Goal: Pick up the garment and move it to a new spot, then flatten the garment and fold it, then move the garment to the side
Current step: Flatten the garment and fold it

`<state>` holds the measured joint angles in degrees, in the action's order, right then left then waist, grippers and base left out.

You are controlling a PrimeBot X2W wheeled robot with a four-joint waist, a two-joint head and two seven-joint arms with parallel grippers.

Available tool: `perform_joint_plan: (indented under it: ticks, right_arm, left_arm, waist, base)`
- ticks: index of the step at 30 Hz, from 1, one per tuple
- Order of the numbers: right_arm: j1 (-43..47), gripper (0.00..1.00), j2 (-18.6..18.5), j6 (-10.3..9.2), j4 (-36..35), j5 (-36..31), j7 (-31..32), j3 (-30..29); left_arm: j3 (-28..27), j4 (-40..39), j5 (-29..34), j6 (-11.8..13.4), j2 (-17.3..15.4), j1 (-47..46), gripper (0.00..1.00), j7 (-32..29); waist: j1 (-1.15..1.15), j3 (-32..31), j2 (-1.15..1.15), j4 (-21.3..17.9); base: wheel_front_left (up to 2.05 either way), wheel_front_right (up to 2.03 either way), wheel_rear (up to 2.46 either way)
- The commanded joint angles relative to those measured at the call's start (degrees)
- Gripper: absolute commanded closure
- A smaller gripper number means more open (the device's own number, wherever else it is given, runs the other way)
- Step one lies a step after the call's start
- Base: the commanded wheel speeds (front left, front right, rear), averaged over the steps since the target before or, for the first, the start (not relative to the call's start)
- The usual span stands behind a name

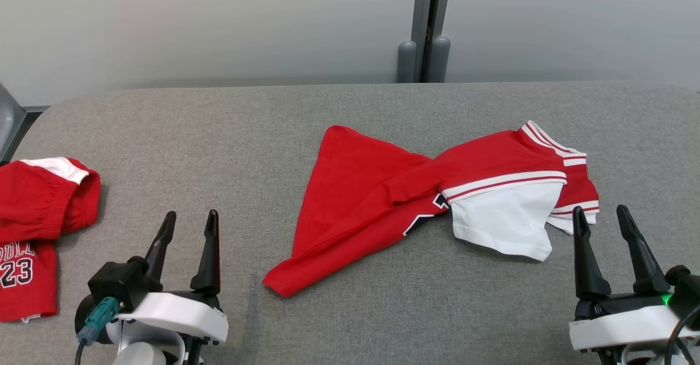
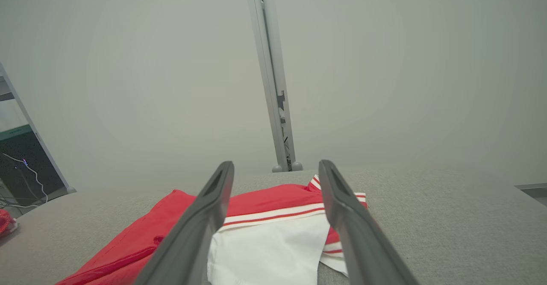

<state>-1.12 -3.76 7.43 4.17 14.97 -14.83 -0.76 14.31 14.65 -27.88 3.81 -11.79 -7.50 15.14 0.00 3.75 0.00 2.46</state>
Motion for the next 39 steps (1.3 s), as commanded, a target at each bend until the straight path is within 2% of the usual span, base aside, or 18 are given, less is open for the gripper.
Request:
perform_joint_plan:
  ticks: [1, 5, 13, 16, 22, 27, 32, 39]
  right_arm:
    - [0.4, 0.0, 0.0, 0.12, 0.3, 0.1, -0.5, 0.0]
    - [0.4, 0.0, 0.0, 0.12, 1.4, 0.4, -0.4, -0.3]
    - [-2.1, 0.0, -1.3, 0.12, 7.7, 1.5, 2.0, -0.3]
    - [-4.4, 0.0, -2.1, 0.12, 11.4, 3.8, 5.4, 0.4]
    - [-9.9, 0.0, -3.2, 0.12, 18.6, 11.5, 15.4, 1.3]
    - [-14.1, 0.0, -3.3, 0.13, 22.9, 16.4, 25.3, -0.3]
    - [-17.1, 0.0, -3.7, 0.13, 24.6, 18.2, 31.4, -1.7]
    - [-18.4, 0.0, -3.3, 0.13, 25.4, 19.6, 37.4, -1.3]
  left_arm:
    - [-0.4, 0.5, 0.5, -0.7, 0.2, 0.2, 0.0, 0.1]
    - [0.0, 2.1, 0.1, -1.4, 0.4, -0.1, 0.0, -0.2]
    - [2.2, 5.4, -2.5, -4.1, 1.2, -1.8, 0.0, -5.5]
    - [2.9, 5.7, -3.6, -5.4, 1.6, -3.0, 0.0, -7.8]
    - [4.9, 6.0, -3.9, -6.2, 1.0, -5.9, 0.0, -13.8]
    - [5.5, 5.4, -5.3, -5.2, 0.3, -7.2, 0.0, -20.2]
    - [5.9, 4.4, -6.7, -4.4, 0.1, -7.4, 0.0, -25.3]
    - [8.5, 4.6, -7.6, -5.5, -0.5, -7.8, 0.0, -32.6]
  waist:
    - [0.0, 0.1, 0.0, 0.0]
    - [0.0, 0.3, 0.0, -0.1]
    - [0.0, 1.9, 0.0, -0.5]
    - [0.0, 3.1, 0.0, -0.6]
    - [0.0, 5.4, 0.0, -0.2]
    - [0.0, 6.0, 0.0, 0.3]
    - [0.0, 6.0, 0.0, 0.9]
    - [0.0, 6.3, 0.0, 1.5]
  base:
    - [0.0, 0.0, 0.0]
    - [0.0, 0.0, 0.0]
    - [0.0, 0.0, 0.0]
    - [0.0, 0.0, 0.0]
    - [0.0, 0.0, 0.0]
    - [0.0, 0.0, 0.0]
    - [0.0, 0.0, 0.0]
    - [0.0, 0.0, 0.0]
